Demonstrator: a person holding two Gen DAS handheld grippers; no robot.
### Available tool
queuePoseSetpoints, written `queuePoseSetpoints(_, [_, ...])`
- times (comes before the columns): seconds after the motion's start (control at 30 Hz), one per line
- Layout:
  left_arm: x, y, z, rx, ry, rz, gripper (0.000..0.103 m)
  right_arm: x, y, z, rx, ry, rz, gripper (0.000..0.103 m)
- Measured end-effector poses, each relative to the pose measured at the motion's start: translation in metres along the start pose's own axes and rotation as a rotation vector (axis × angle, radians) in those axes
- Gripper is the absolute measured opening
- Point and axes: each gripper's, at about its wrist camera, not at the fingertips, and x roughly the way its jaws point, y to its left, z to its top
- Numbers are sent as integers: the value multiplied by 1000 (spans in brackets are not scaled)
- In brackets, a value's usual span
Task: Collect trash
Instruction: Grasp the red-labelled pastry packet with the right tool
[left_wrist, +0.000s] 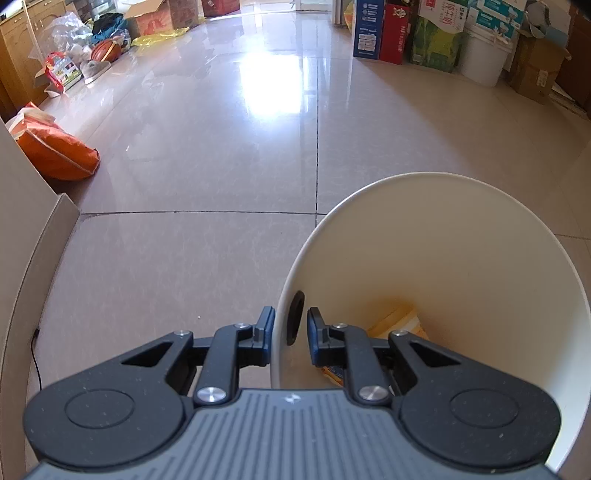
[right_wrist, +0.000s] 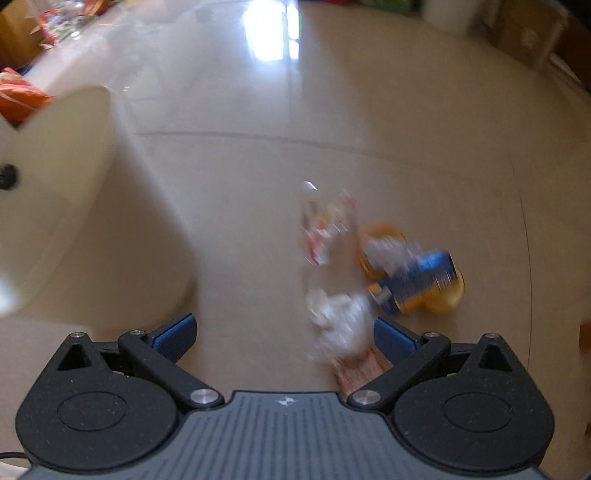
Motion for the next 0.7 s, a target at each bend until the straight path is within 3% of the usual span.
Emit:
queuePoseSetpoints(0.1, [1,2,0,-12,3,-4,16,39,-17,-19,-63,60,-6,103])
queuePoseSetpoints(0.4, [2,4,2,-15,7,-7,16,138,-45,-64,-268,173,-185,103])
queuePoseSetpoints(0.57, [3,4,2,-12,7,-1,16,165,-53,-68,-227,193,-95,103])
queuePoseSetpoints(0.7, [2,2,1,-11,7,1,16,181,-57,-67,-205,206,-72,103])
